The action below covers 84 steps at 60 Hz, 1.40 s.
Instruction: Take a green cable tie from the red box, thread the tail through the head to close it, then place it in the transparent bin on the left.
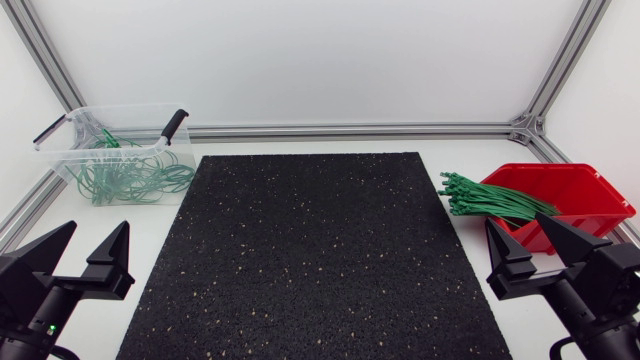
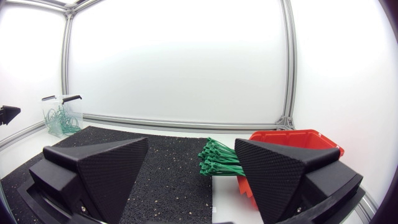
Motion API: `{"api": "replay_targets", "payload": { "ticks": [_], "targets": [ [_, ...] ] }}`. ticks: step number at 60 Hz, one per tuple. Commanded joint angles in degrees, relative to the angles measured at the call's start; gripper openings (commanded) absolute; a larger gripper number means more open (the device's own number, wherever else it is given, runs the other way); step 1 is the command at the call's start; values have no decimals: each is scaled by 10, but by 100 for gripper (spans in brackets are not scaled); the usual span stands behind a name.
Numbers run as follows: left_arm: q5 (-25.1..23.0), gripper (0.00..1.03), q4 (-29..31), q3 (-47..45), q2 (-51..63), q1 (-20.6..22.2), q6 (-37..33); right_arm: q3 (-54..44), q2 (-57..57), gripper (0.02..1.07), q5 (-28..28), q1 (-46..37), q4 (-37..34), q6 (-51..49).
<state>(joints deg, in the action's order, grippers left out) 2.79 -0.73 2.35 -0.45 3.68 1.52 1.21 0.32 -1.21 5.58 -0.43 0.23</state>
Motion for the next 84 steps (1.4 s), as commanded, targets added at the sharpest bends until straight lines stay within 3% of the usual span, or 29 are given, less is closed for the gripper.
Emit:
{"api": "replay_targets", "payload": {
  "ticks": [1, 35, 47, 68, 84],
  "targets": [
    [-3, 99, 12, -23, -3, 4, 9, -12, -6, 103, 2, 5, -5, 9],
    [-3, 99, 12, -23, -4, 4, 9, 14, -7, 103, 7, -2, -15, 9],
    [-3, 99, 12, -23, -4, 3, 9, 104, 17, 103, 8, -5, -64, 8],
    [-3, 99, 13, -23, -3, 5, 9, 285, 181, 102, 7, -41, -142, 2],
    [-3, 99, 13, -23, -3, 3, 9, 421, 315, 102, -21, -66, -239, -62]
  ]
}}
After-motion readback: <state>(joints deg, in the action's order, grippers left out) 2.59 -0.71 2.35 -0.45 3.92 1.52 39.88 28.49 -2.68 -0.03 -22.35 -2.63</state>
